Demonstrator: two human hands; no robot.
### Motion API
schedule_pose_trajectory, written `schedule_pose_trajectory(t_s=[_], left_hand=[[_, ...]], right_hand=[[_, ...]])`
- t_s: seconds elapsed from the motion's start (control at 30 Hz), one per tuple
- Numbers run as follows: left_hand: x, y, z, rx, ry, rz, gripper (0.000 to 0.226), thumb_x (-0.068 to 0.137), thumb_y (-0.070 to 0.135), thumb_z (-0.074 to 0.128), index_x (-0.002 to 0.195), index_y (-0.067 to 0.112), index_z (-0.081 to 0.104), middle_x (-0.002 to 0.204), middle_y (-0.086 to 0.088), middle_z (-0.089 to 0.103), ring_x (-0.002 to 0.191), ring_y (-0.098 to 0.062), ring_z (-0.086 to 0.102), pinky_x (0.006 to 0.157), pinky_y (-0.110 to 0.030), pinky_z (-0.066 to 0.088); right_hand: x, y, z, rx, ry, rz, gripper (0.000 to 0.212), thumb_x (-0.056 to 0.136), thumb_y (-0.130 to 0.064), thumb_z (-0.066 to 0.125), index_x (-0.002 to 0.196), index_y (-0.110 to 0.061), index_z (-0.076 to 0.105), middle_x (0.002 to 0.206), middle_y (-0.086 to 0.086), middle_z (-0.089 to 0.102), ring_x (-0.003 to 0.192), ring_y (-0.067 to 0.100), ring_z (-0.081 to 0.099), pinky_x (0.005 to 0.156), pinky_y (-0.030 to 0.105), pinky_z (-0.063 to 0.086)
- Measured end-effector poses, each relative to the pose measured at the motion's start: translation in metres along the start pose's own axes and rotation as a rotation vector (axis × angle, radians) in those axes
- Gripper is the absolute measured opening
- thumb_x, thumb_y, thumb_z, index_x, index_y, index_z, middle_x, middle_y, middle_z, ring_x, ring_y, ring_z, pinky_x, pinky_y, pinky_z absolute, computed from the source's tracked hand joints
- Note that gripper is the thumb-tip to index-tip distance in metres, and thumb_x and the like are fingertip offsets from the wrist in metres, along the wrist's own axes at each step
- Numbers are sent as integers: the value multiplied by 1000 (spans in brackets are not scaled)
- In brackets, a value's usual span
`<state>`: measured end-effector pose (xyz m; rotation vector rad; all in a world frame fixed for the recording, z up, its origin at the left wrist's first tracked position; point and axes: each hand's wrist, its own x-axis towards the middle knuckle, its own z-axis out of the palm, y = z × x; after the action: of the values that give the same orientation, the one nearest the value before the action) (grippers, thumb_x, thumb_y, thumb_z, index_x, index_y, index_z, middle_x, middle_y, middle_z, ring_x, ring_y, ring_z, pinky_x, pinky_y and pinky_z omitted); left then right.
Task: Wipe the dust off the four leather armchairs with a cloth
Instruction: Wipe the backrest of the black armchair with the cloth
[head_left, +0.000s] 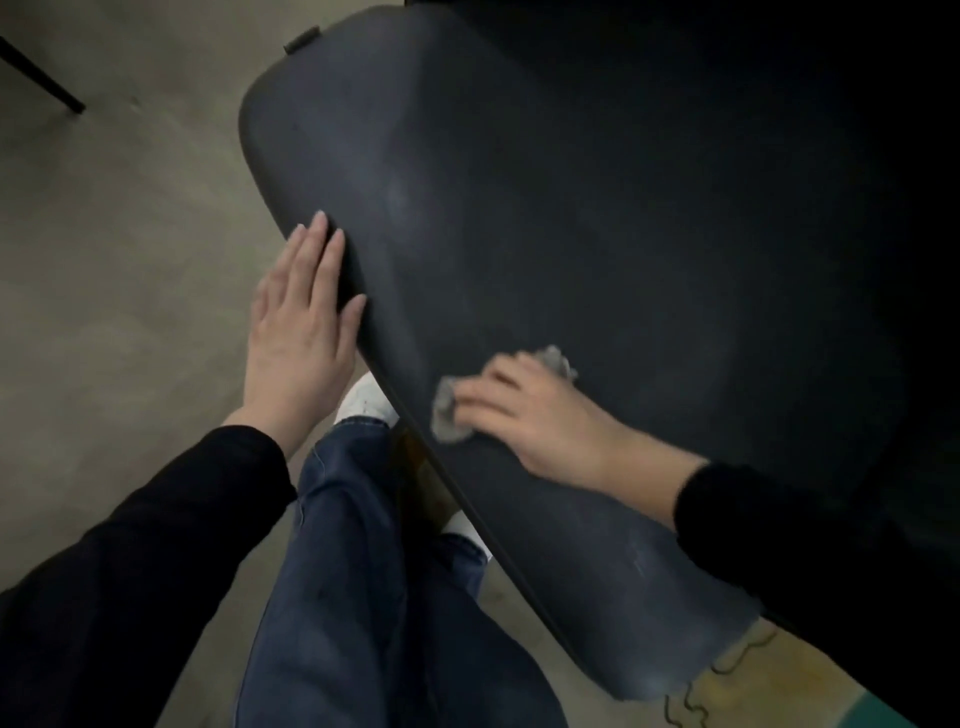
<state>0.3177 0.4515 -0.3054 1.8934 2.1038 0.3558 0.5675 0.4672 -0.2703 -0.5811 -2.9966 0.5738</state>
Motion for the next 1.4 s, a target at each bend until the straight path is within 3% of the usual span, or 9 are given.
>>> schedule_pose_trajectory(t_s=[0.2, 0.37, 0.47, 0.67, 0.8, 0.97, 1.17, 1.27, 1.4], left_hand=[[-4, 44, 9, 23, -44, 140, 59, 103, 41, 31, 152, 9, 27, 161, -6, 20, 149, -23, 14, 120, -40, 14], [-11, 91, 18, 37, -73, 286, 59, 104, 42, 30, 152, 10, 25, 161, -7, 19, 149, -21, 12, 121, -36, 10], [-13, 111, 27, 35, -83, 329, 59, 104, 43, 29, 153, 10, 24, 162, -6, 18, 149, -21, 11, 121, -36, 8], [-14, 120, 39, 130, -42, 337, 59, 105, 43, 28, 153, 10, 25, 161, -8, 19, 149, -23, 12, 122, -39, 8], [-15, 119, 41, 131, -25, 341, 58, 105, 42, 29, 153, 10, 24, 161, -8, 19, 149, -24, 12, 121, -38, 6], [-16, 119, 41, 133, -20, 335, 58, 105, 42, 29, 153, 10, 24, 161, -8, 18, 149, -25, 12, 121, -37, 3], [-16, 119, 41, 119, -32, 341, 58, 105, 41, 28, 153, 10, 22, 162, -7, 15, 150, -24, 9, 121, -37, 2], [-16, 119, 42, 117, -26, 345, 57, 105, 41, 27, 153, 10, 22, 162, -7, 15, 150, -24, 9, 121, -37, 3], [-15, 119, 42, 117, -26, 343, 57, 105, 41, 27, 153, 11, 21, 162, -7, 15, 150, -24, 9, 120, -35, 0]], right_hand=[[-102, -33, 3, 77, -127, 28, 41, 75, 2, 59, 114, -10, 58, 124, 1, 48, 93, 25, 46, 76, 32, 35], [-105, 15, -22, 70, 326, 527, 18, 88, 3, 56, 101, -3, 67, 108, 16, 61, 95, 35, 58, 85, 41, 46], [-106, 51, -34, -11, 505, 813, 14, 90, 0, 55, 99, 3, 64, 104, 21, 58, 96, 35, 55, 89, 34, 43], [-108, -24, 14, 19, 529, 758, 14, 89, -2, 60, 100, 3, 67, 103, 19, 61, 89, 35, 56, 86, 44, 47], [-128, -100, 42, 219, 539, 872, 19, 91, -8, 60, 106, 1, 68, 108, 12, 58, 92, 28, 57, 84, 35, 48], [-163, -132, 40, 154, 922, 1496, 23, 89, -18, 58, 100, 1, 68, 105, 15, 56, 100, 11, 50, 92, 6, 35], [-193, -156, 73, 78, 1162, 2128, 24, 93, -13, 54, 111, 2, 59, 114, 24, 49, 102, 29, 53, 91, 12, 33], [-162, -155, 79, -21, 1215, 2187, 18, 92, -2, 55, 107, 7, 58, 109, 30, 50, 97, 26, 49, 91, 6, 33], [-98, -145, 73, 57, 1251, 2098, 16, 94, -7, 53, 107, 2, 58, 114, 22, 48, 104, 20, 49, 91, 26, 43]])
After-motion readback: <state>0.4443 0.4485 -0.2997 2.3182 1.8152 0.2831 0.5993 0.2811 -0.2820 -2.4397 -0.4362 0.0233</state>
